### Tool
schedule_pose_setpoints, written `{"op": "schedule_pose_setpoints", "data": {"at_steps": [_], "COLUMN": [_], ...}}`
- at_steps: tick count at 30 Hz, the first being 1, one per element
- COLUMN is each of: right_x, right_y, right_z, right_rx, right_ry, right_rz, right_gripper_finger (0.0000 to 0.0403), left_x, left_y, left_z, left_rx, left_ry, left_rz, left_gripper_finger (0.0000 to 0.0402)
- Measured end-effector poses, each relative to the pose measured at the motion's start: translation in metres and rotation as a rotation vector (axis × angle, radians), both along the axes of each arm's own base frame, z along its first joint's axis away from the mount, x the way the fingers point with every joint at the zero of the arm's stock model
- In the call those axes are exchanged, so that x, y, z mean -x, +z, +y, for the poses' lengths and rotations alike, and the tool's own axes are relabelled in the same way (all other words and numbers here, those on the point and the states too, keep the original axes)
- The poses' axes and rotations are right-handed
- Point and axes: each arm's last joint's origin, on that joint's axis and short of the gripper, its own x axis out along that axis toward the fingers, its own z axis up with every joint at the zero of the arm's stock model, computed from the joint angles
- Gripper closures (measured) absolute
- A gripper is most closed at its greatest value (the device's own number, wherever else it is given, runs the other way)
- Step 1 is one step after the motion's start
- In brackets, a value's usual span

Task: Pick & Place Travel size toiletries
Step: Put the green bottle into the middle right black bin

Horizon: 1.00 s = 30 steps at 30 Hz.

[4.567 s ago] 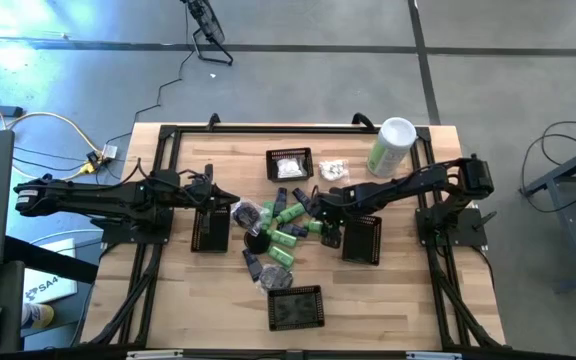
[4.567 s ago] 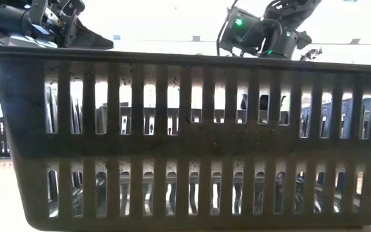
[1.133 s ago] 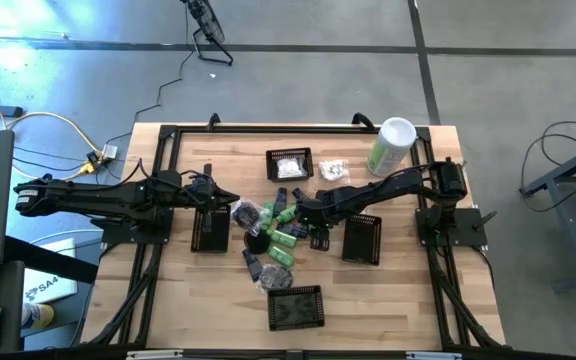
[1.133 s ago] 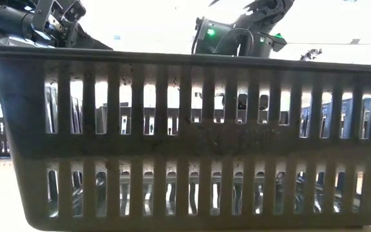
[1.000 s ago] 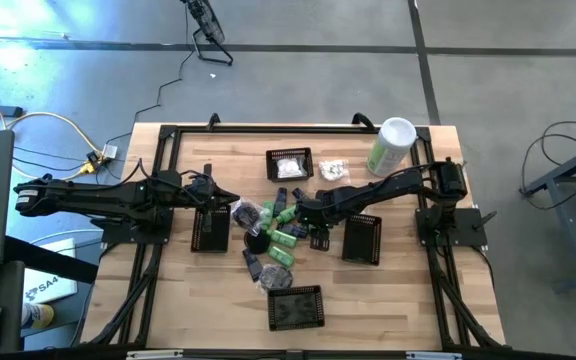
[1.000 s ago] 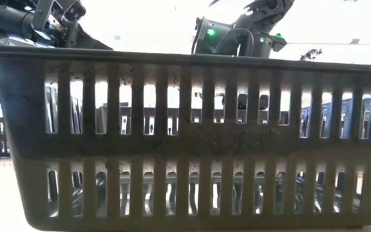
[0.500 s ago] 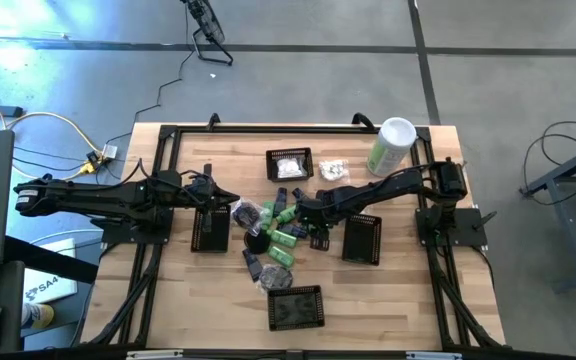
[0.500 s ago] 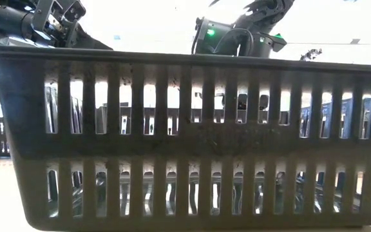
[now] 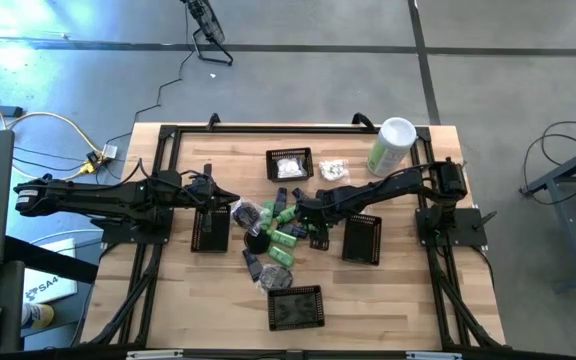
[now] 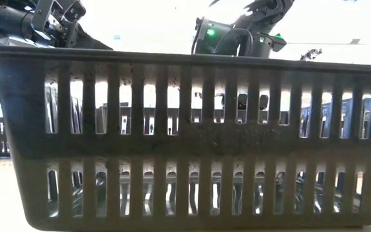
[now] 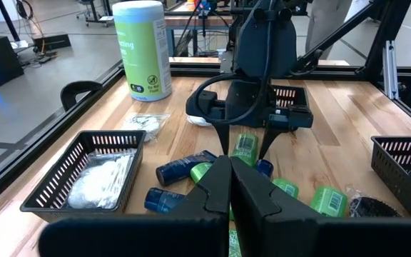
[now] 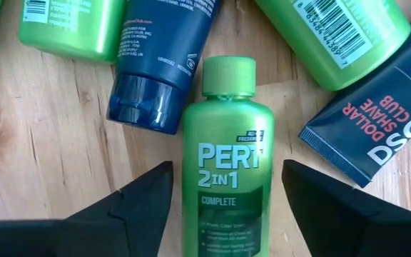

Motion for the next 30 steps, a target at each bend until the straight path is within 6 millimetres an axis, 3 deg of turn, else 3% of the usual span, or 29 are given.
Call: {"op": "schedule_pose_setpoints", "data": {"at_steps": [15,30], "right_x": [0.0000,0.0044], "right_y": [0.0000,0.0070], "right_z": [0.0000,0.0001], "right_rx": [0.000,-0.005], "right_ry": [0.000,-0.003], "right_rz": [0.000,0.009], "right_gripper_finger": [0.0228,0.0230], "left_x": [0.0000,0.0000], "left_y": [0.0000,0.0000], "left_z": [0.0000,0.0000], "left_rx": [0.000,0.000], "left_ry": [0.000,0.000], "left_rz": [0.000,0.000], "left_gripper_finger": [0.0402,0.0402]}}
